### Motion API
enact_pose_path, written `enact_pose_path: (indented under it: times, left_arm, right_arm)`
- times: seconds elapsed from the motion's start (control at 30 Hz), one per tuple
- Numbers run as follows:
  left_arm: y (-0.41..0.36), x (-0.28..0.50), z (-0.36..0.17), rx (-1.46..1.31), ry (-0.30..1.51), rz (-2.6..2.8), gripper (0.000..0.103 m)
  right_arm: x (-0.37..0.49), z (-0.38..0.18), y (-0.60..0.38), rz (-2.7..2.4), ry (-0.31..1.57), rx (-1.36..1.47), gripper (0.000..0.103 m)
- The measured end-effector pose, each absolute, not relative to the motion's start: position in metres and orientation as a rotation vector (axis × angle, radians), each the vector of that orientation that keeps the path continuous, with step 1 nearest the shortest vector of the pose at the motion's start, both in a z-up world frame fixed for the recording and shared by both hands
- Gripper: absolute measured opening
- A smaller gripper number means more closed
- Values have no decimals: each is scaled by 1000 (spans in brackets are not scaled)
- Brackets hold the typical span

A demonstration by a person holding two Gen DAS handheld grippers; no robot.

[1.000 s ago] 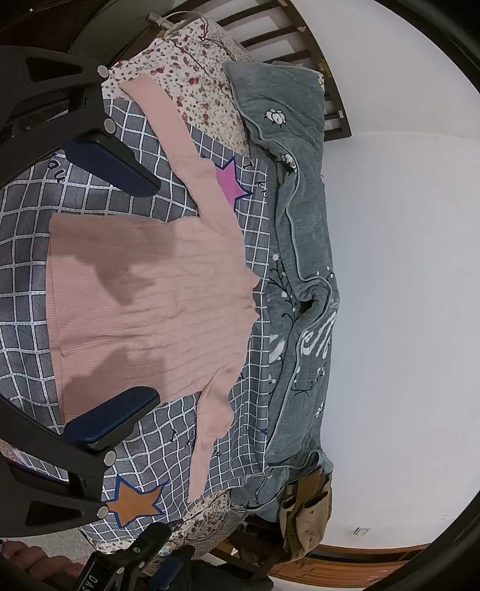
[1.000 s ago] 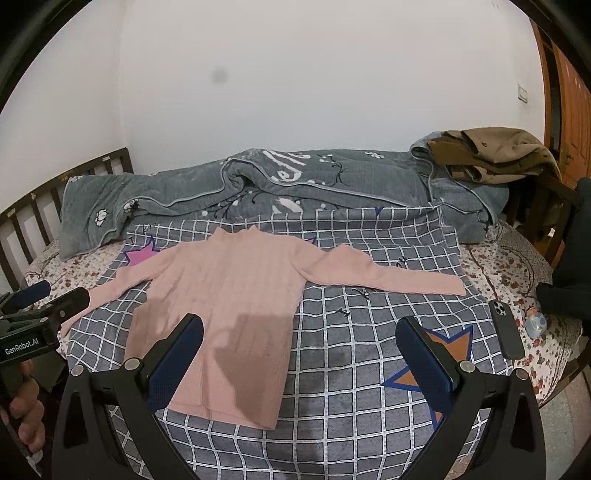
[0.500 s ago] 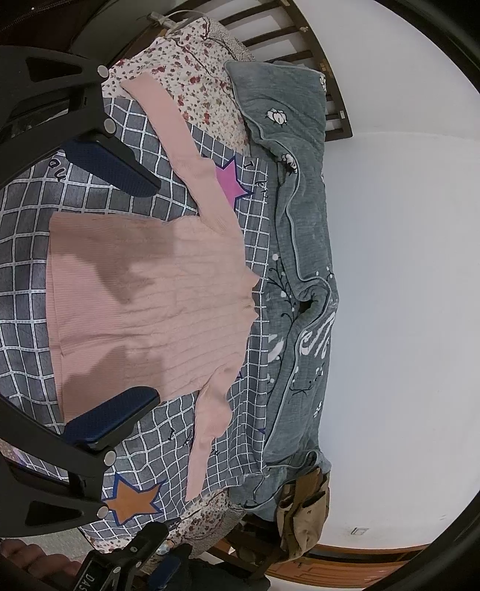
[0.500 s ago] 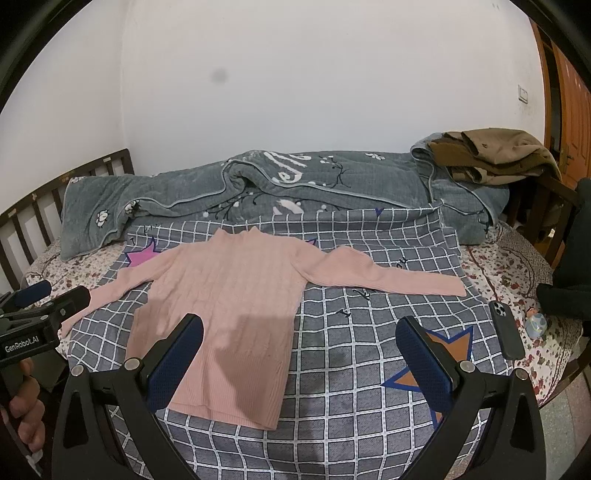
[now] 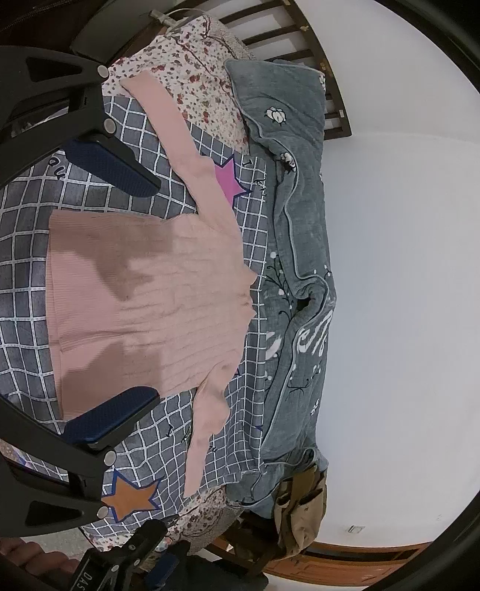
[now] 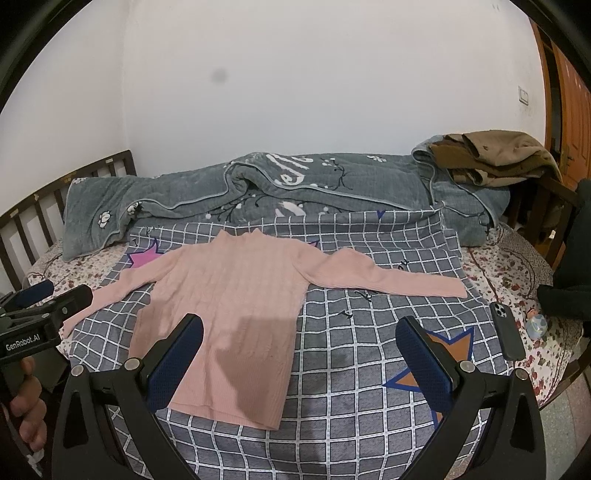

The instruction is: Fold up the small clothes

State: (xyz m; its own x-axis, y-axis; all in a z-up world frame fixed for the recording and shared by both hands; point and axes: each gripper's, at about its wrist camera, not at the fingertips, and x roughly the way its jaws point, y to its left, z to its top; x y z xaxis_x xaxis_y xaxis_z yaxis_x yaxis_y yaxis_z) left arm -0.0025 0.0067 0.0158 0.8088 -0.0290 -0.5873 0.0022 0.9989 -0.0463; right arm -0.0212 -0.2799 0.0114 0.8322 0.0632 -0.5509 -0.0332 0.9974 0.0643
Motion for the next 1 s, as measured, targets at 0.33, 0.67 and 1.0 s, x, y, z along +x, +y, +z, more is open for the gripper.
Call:
enact_pose_path:
  times: [0.33,0.67,1.0]
  left_arm:
    - [6,-2,16,-55,612,-31,103]
    - [13,6,2,-61,576,7,103]
    - [54,38,-58,-93,608,54,103]
  right_arm:
    - [-22,11,-280,51,586,53,102]
    - [-18,8,-271,74,582,31,102]
    - [13,-33,-268,51,596,20,102]
